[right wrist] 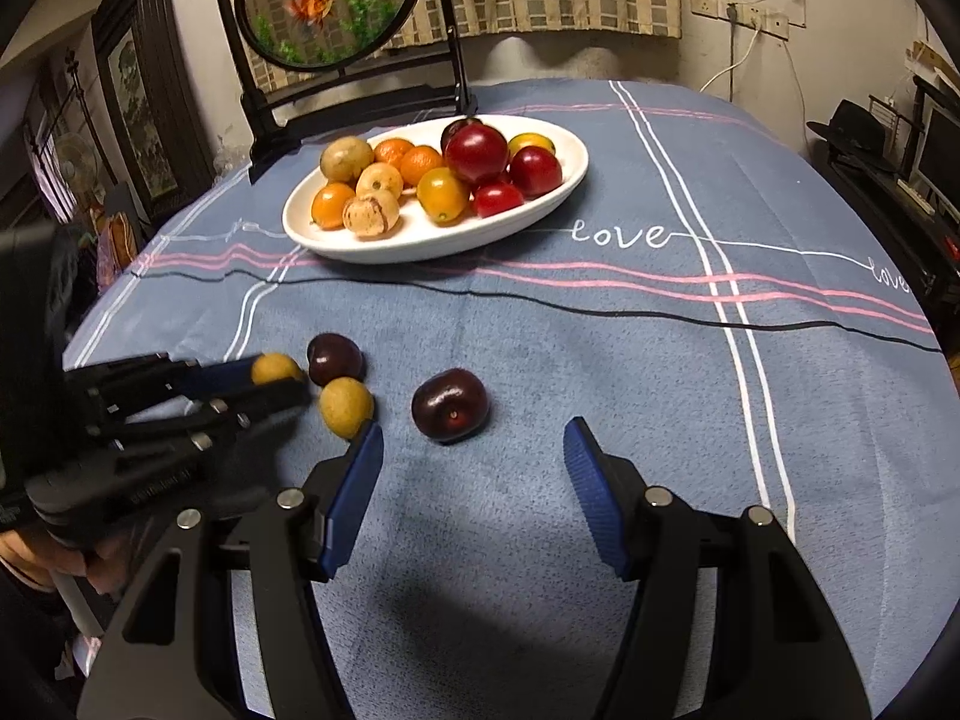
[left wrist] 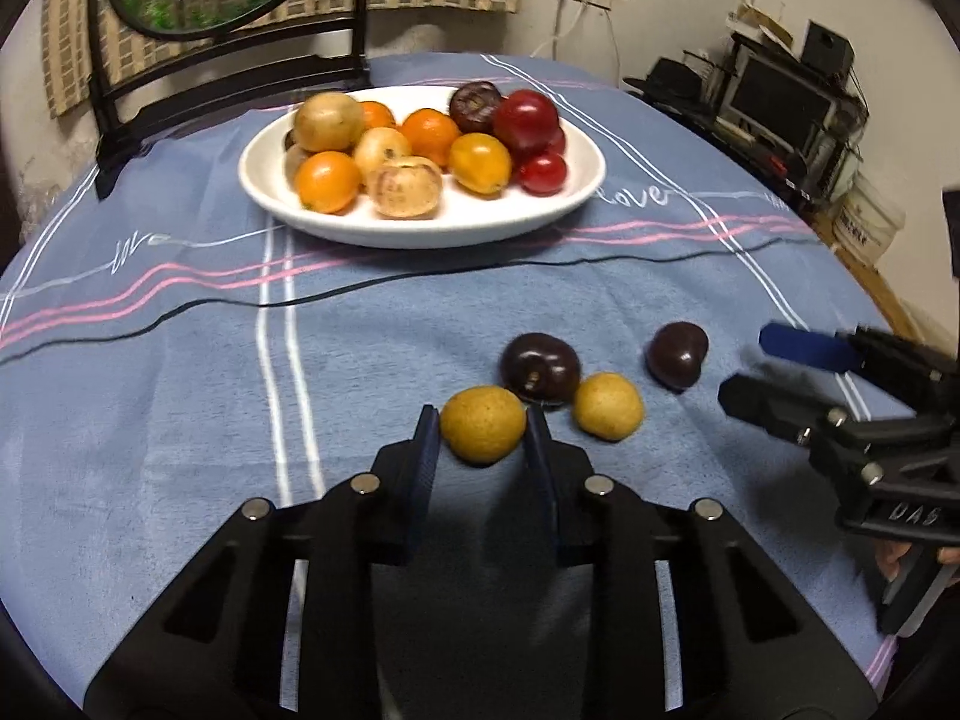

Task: Organize fruits
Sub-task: 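Grasp a small yellow fruit with left tool while right tool grasps a dark plum, then carry yellow fruit and dark plum onto the plate and open both tools, then grasp a dark plum with left tool while right tool grasps a yellow fruit, then carry dark plum and yellow fruit onto the plate and open both tools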

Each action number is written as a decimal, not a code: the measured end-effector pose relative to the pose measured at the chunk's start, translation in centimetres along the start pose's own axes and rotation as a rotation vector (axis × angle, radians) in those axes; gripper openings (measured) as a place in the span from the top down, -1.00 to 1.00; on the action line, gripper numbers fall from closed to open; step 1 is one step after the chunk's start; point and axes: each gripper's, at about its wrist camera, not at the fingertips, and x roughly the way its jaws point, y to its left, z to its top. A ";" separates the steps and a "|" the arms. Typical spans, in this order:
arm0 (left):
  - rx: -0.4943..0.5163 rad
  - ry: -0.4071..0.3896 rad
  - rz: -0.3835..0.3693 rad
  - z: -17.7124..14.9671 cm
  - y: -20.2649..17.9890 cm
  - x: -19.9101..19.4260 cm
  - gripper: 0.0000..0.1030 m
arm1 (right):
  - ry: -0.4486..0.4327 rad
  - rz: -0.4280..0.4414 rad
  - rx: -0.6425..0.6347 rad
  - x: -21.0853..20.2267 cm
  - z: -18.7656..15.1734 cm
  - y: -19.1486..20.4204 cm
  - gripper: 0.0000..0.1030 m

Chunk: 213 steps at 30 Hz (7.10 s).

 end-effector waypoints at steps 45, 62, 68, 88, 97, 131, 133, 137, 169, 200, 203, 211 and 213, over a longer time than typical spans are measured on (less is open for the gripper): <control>0.015 -0.065 -0.004 0.9 0.7 -2.9 0.42 | -0.032 -0.036 0.002 0.3 2.4 0.9 0.37; -0.016 -0.132 0.053 10.0 4.1 -1.6 0.42 | -0.131 0.046 -0.105 2.5 12.7 4.4 0.37; -0.027 -0.110 0.080 12.4 5.8 1.6 0.42 | -0.090 0.043 -0.083 6.7 16.1 4.0 0.37; -0.062 -0.174 0.110 12.3 6.2 1.0 -0.41 | -0.111 0.081 0.020 6.3 15.8 1.6 0.11; -0.036 -0.181 0.092 9.5 4.0 -1.6 -0.50 | -0.118 0.051 0.009 2.6 11.4 1.0 0.11; -0.101 -0.119 0.107 2.3 3.9 -4.2 -0.61 | 0.070 0.067 -0.236 2.5 1.7 6.9 0.11; -0.108 -0.114 0.107 2.2 4.2 -4.0 -0.62 | 0.081 0.064 -0.238 2.9 1.7 6.9 0.11; -0.116 -0.097 0.106 2.0 4.4 -3.5 -0.62 | 0.099 0.041 -0.241 3.7 1.6 7.2 0.11; 0.073 0.004 0.083 2.1 -2.8 0.9 -0.66 | -0.005 -0.018 0.045 1.8 1.7 -1.5 0.49; 0.072 -0.059 0.059 3.5 1.4 -2.4 0.38 | -0.045 0.064 0.067 0.7 2.9 -0.3 0.50; 0.055 -0.071 0.055 4.8 2.5 -2.6 0.38 | -0.047 0.083 0.029 0.6 4.4 0.7 0.49; 0.020 -0.095 0.038 8.7 3.7 -1.1 0.38 | -0.078 0.106 -0.033 2.4 9.5 3.0 0.49; 0.014 -0.096 0.038 9.5 3.9 -0.5 0.38 | -0.074 0.115 -0.026 3.3 10.3 3.0 0.49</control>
